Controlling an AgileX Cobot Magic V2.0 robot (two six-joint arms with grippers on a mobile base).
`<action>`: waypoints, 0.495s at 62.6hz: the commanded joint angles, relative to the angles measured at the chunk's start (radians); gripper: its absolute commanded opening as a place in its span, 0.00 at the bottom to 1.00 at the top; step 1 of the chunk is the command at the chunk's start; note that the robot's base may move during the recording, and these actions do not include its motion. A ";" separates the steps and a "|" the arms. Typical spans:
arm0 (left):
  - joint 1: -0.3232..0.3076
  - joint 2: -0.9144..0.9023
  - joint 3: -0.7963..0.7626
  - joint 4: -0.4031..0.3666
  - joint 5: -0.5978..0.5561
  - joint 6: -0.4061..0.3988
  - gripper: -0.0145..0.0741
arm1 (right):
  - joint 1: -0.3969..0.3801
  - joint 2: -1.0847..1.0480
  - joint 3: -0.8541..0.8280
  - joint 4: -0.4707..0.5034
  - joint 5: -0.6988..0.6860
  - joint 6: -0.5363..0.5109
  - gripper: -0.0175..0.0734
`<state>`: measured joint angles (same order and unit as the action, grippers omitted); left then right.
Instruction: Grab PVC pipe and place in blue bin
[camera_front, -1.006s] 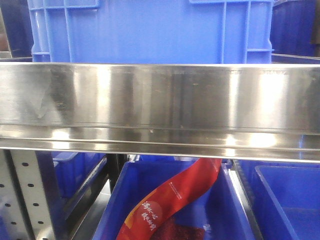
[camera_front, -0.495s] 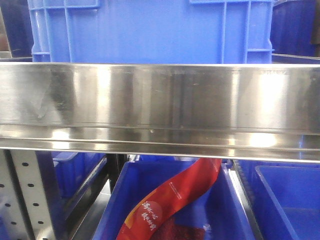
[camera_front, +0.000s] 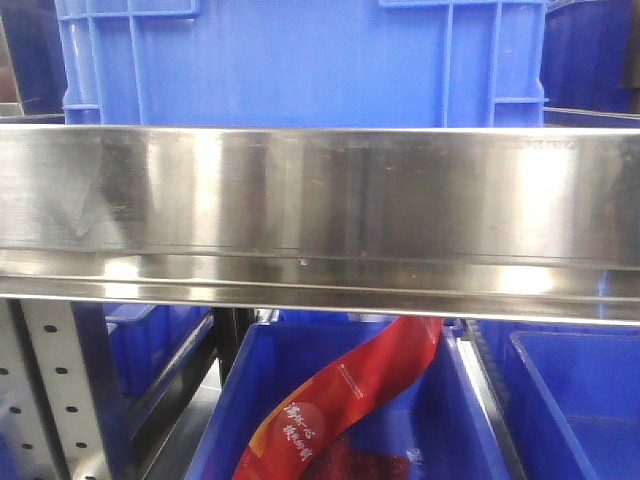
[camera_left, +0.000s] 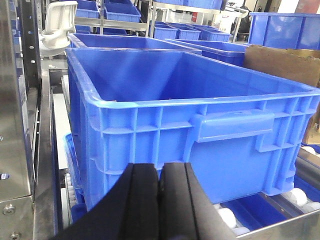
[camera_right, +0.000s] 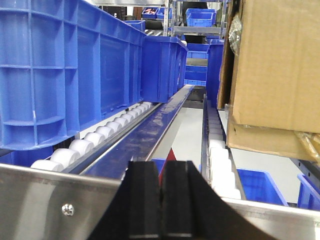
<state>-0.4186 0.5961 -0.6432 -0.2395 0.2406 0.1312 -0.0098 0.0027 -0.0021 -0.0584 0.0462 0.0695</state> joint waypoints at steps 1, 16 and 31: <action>-0.005 -0.005 0.000 -0.002 -0.023 -0.003 0.04 | -0.007 -0.003 0.002 -0.007 -0.010 -0.009 0.01; 0.048 -0.094 0.117 0.079 -0.128 -0.003 0.04 | -0.007 -0.003 0.002 -0.007 -0.010 -0.009 0.01; 0.194 -0.308 0.341 0.159 -0.199 -0.003 0.04 | -0.007 -0.003 0.002 -0.007 -0.010 -0.009 0.01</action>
<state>-0.2736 0.3612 -0.3637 -0.0960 0.0694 0.1312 -0.0098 0.0027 -0.0021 -0.0584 0.0462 0.0695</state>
